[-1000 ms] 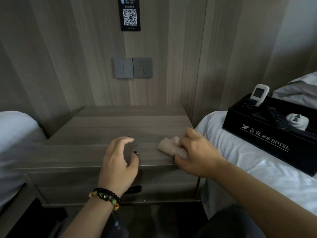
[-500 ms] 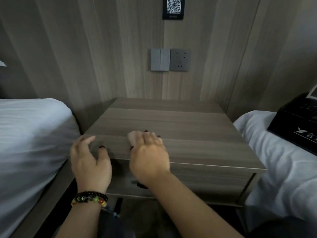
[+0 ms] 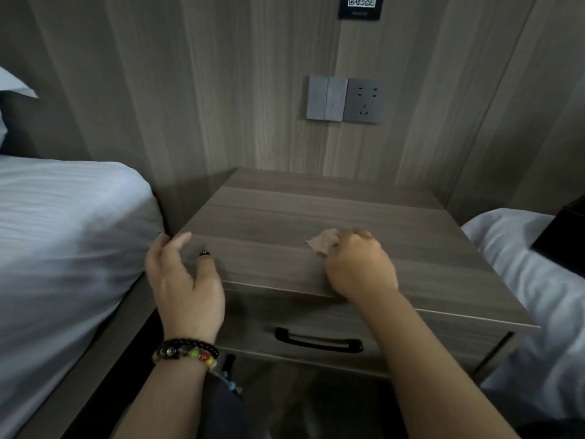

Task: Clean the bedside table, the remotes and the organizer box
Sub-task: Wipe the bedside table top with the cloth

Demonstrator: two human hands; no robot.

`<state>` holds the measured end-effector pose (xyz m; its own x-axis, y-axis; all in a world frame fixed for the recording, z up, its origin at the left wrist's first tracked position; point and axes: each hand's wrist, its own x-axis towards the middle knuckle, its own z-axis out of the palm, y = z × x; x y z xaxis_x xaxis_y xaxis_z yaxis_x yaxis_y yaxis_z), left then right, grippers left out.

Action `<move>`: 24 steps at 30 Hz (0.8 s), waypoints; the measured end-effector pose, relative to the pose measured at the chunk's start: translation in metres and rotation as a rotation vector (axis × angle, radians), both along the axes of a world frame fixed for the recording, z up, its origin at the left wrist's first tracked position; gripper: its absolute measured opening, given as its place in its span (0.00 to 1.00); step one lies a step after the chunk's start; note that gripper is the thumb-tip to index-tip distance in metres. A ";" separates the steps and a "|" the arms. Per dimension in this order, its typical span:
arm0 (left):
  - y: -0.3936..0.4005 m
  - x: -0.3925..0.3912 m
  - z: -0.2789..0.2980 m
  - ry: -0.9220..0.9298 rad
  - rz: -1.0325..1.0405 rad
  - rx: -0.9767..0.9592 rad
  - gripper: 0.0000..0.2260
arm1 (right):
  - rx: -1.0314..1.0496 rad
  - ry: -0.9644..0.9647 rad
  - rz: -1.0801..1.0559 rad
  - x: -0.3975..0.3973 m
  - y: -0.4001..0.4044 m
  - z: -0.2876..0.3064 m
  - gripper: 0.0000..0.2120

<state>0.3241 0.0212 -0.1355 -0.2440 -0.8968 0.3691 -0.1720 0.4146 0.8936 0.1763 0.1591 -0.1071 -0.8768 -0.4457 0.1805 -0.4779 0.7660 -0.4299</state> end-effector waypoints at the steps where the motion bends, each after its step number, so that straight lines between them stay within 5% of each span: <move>1: -0.001 -0.001 0.000 0.010 0.014 0.006 0.16 | 0.020 -0.007 0.017 0.003 -0.015 0.004 0.17; 6: -0.015 -0.009 -0.003 -0.015 0.078 -0.035 0.16 | 0.047 0.100 0.458 0.040 -0.063 -0.007 0.20; 11: -0.030 -0.030 0.011 -0.063 0.090 -0.166 0.21 | 0.122 0.200 0.661 0.020 -0.003 -0.001 0.19; 18: -0.024 -0.055 0.001 -0.220 0.074 -0.372 0.19 | 0.201 0.054 -0.065 -0.133 -0.013 0.004 0.15; 21: -0.026 -0.057 0.001 -0.258 0.103 -0.351 0.20 | 0.234 0.119 -0.016 -0.148 -0.060 -0.001 0.24; 24: -0.027 -0.057 0.001 -0.281 0.096 -0.340 0.20 | 0.171 0.130 0.322 -0.105 -0.092 -0.001 0.16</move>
<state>0.2666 -0.0053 -0.1343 -0.2984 -0.7595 0.5781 -0.4405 0.6469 0.6225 0.0715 0.0668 -0.1080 -0.6621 -0.7275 0.1800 -0.7475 0.6235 -0.2291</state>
